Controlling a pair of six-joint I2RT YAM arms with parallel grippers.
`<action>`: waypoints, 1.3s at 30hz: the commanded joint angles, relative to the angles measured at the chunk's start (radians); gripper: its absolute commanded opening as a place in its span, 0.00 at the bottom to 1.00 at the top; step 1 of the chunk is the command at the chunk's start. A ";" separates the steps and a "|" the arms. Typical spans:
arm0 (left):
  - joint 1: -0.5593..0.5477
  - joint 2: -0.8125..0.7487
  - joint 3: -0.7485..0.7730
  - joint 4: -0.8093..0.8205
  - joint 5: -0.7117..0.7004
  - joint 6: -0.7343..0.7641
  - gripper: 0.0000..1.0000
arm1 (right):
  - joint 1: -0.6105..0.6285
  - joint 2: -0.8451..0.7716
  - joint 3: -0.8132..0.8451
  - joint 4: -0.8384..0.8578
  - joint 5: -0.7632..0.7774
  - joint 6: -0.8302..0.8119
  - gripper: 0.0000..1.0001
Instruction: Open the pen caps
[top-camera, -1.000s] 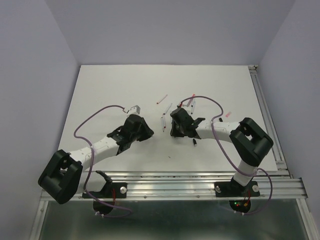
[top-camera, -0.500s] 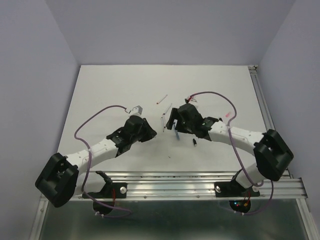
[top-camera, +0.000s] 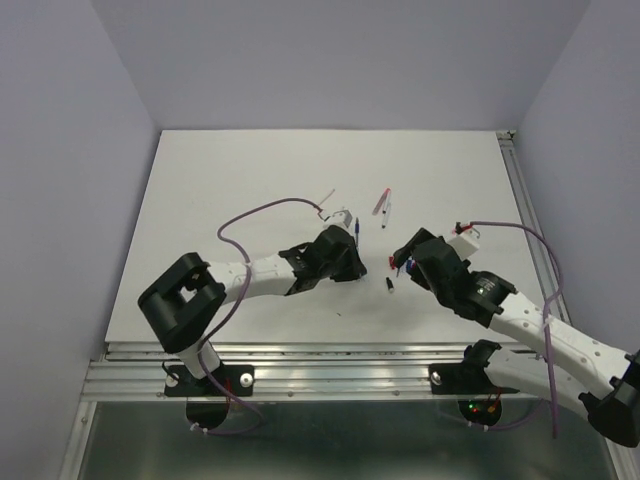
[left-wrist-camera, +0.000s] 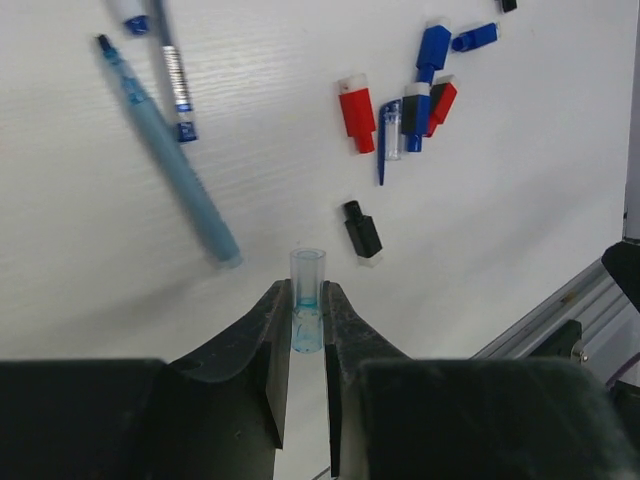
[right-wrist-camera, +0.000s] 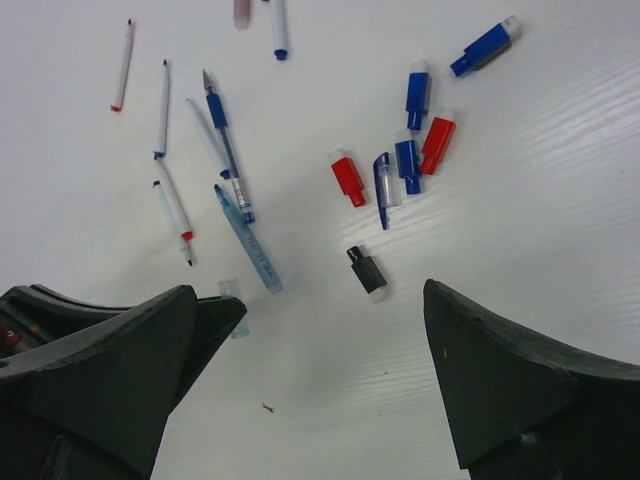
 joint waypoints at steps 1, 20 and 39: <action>-0.048 0.119 0.144 0.026 0.042 0.026 0.00 | -0.005 -0.104 -0.036 -0.081 0.131 0.094 1.00; -0.075 0.305 0.278 -0.052 0.067 0.023 0.41 | -0.005 -0.158 -0.082 -0.033 0.109 0.046 1.00; -0.035 -0.143 0.095 -0.214 -0.086 0.028 0.97 | -0.006 -0.208 -0.093 0.004 0.075 -0.017 1.00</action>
